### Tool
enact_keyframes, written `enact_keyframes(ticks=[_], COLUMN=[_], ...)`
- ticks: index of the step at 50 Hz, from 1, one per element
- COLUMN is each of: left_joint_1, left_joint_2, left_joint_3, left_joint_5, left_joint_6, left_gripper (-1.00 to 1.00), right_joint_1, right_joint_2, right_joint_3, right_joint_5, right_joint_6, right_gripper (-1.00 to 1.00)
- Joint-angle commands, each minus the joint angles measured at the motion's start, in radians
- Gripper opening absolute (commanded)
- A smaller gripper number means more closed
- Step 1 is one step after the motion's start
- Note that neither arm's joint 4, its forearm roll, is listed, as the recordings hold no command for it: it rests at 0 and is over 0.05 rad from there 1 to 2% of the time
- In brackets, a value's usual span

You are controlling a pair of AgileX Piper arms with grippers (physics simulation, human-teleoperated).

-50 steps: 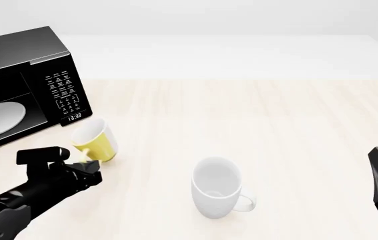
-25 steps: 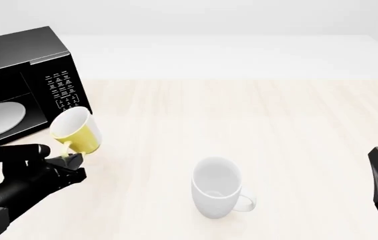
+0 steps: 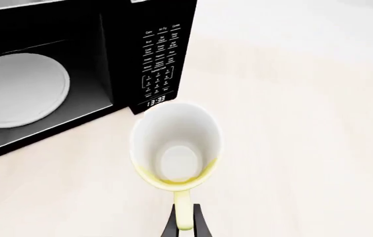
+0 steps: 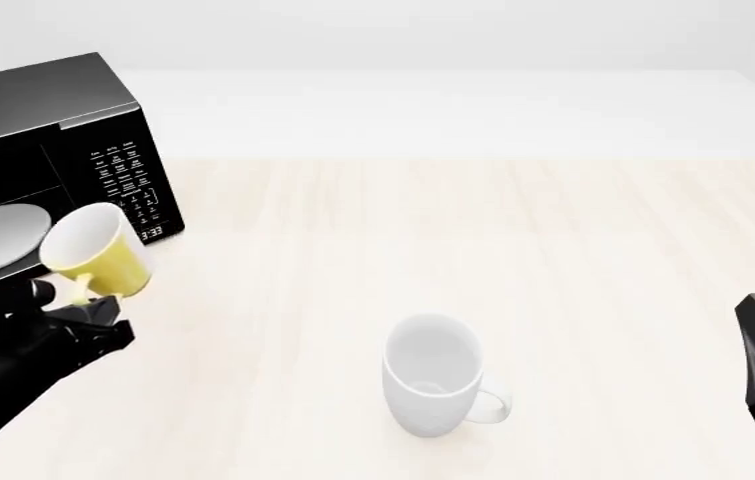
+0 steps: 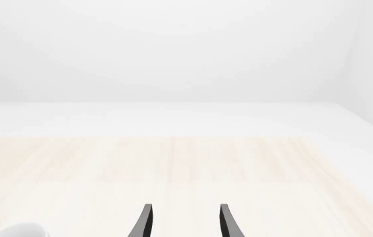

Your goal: Put the yellow and white mug in the microwave and close it.

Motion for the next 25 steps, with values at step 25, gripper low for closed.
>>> enact_keyframes(ticks=[25], left_joint_1=[0.261], left_joint_2=[0.058], left_joint_3=[-0.014], left_joint_5=[-0.056], left_joint_6=[0.082], left_gripper=[-1.0], right_joint_1=[0.0], right_joint_2=[0.0], right_joint_3=[0.0], right_joint_5=[0.0], right_joint_6=[0.0], right_gripper=[1.0])
